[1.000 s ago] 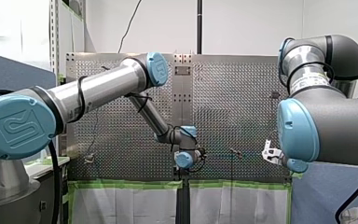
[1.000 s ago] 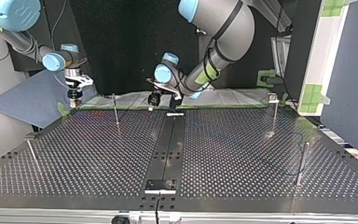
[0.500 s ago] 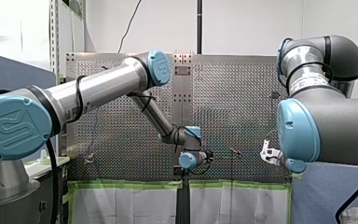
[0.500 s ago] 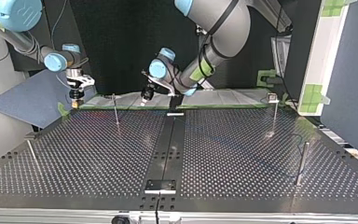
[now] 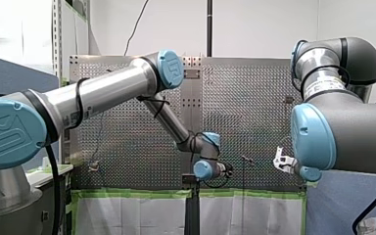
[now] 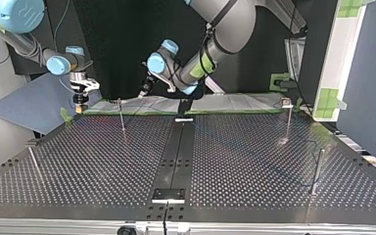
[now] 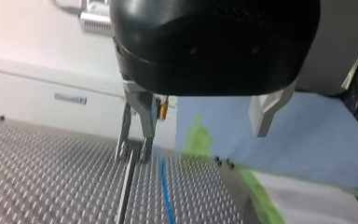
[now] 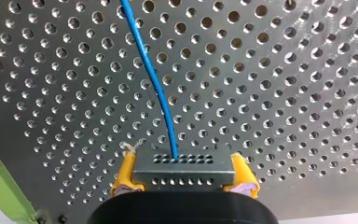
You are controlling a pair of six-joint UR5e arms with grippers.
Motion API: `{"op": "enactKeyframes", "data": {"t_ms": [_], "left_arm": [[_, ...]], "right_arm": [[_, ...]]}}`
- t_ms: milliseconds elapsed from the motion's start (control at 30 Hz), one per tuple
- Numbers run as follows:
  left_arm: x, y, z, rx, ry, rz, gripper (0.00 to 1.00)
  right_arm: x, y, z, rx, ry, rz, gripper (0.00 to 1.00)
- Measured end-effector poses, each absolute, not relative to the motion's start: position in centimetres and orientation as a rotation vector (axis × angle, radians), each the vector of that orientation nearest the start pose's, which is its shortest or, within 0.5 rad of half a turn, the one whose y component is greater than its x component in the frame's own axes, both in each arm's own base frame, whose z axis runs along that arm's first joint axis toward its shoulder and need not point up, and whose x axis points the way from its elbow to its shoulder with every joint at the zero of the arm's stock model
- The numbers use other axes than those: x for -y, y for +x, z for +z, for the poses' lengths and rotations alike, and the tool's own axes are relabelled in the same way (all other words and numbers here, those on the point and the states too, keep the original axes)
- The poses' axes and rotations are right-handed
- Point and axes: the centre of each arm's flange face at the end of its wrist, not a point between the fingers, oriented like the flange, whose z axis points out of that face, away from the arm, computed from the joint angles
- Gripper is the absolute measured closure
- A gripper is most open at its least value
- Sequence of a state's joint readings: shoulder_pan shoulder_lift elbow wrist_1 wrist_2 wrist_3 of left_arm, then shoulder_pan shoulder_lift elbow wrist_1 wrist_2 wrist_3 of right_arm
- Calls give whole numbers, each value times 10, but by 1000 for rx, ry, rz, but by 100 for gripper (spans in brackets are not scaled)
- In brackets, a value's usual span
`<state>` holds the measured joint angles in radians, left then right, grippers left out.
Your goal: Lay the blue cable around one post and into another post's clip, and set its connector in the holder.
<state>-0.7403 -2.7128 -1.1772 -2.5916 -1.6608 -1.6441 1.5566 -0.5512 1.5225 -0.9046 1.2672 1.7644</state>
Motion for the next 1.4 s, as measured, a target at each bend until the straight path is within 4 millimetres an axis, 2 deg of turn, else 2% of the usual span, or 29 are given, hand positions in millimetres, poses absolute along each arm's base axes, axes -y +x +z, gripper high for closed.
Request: {"op": "enactKeyframes", "data": {"t_ms": [200, 600, 1400], "left_arm": [[619, 452, -40, -1698, 554, -534, 0], [659, 434, -14, -1636, 526, -543, 0], [660, 427, -11, -1664, 459, -452, 0]], "right_arm": [[674, 154, -45, 1285, 1388, 1528, 100], [674, 154, -45, 1288, 1386, 1531, 100], [673, 156, -45, 1290, 1391, 1532, 100]]}}
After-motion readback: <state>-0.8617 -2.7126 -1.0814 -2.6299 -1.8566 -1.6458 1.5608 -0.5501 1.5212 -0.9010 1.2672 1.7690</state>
